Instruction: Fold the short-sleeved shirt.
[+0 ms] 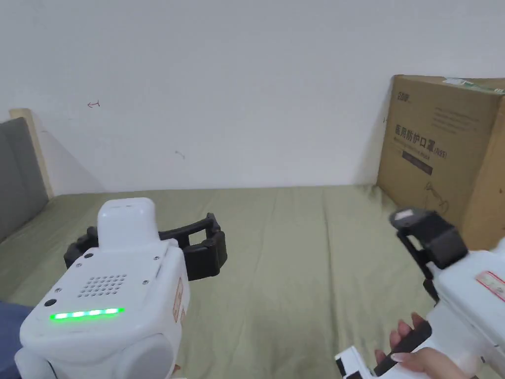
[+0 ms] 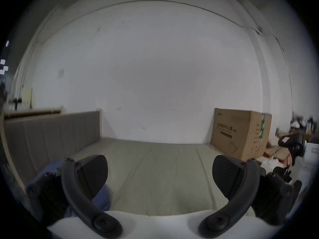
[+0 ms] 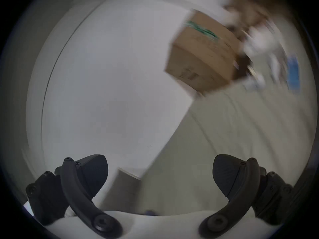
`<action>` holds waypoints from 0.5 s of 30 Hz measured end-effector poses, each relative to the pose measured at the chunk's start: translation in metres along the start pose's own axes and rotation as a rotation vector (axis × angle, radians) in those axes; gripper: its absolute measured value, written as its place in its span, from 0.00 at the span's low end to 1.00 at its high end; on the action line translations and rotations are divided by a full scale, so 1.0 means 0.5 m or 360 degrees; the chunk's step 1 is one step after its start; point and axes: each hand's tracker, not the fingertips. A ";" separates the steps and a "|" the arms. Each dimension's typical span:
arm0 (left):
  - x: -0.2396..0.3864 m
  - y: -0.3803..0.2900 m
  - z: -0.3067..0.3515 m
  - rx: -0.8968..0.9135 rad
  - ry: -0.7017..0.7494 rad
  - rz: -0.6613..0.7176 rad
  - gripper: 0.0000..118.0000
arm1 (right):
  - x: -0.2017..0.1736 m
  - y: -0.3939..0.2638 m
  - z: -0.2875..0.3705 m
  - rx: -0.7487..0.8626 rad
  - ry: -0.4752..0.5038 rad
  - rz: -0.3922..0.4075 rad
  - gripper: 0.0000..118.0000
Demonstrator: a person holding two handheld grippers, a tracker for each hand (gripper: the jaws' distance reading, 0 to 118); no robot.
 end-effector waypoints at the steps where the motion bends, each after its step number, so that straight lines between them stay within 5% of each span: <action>1: 0.000 -0.007 0.000 0.0027 0.0020 -0.0040 1.00 | -0.031 -0.007 -0.001 -0.0004 0.0000 0.0267 1.00; 4: 0.014 -0.030 0.004 0.0123 0.0085 -0.0162 1.00 | -0.100 -0.062 0.003 0.0173 -0.0132 0.1129 1.00; 7: 0.033 -0.039 0.009 0.0179 0.0194 -0.0309 1.00 | -0.126 -0.116 -0.014 0.0197 -0.0184 0.1707 1.00; 10: 0.038 -0.045 0.005 0.0216 0.0220 -0.0381 1.00 | -0.117 -0.141 -0.035 0.0060 -0.0241 0.1711 1.00; 15: 0.038 -0.038 0.002 0.0124 0.0182 -0.0341 1.00 | -0.085 -0.128 -0.046 -0.0072 -0.0203 0.1364 1.00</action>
